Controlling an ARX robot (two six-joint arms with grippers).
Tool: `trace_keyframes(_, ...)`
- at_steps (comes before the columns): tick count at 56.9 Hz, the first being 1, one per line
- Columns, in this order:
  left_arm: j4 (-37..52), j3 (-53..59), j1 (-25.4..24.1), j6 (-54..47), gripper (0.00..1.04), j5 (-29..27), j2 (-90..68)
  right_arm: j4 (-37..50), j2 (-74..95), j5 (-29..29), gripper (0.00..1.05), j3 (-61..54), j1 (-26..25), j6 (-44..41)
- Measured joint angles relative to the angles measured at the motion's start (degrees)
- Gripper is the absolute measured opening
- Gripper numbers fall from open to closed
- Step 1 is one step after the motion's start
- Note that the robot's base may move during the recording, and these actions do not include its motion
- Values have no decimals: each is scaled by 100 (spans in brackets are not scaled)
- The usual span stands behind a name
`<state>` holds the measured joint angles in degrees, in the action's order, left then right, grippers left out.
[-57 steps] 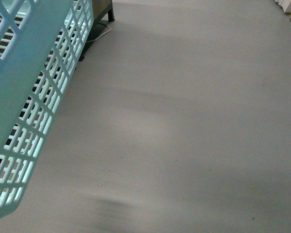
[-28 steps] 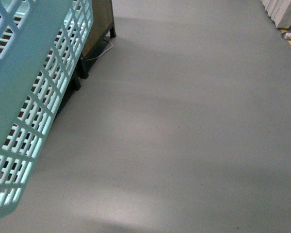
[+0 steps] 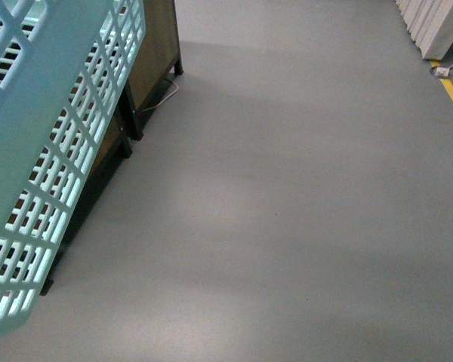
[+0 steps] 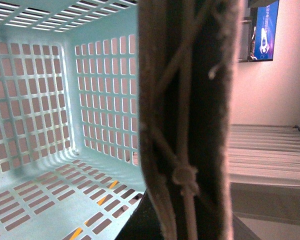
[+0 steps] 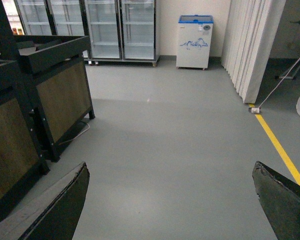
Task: Pick mango and avocado into basket
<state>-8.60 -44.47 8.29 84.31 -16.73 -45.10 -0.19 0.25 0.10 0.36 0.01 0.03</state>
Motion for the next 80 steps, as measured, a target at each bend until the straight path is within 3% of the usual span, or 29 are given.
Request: trace_keyframes(80,-4,-20,11,13,6,-22,9,0,2,2,97,0,2,0)
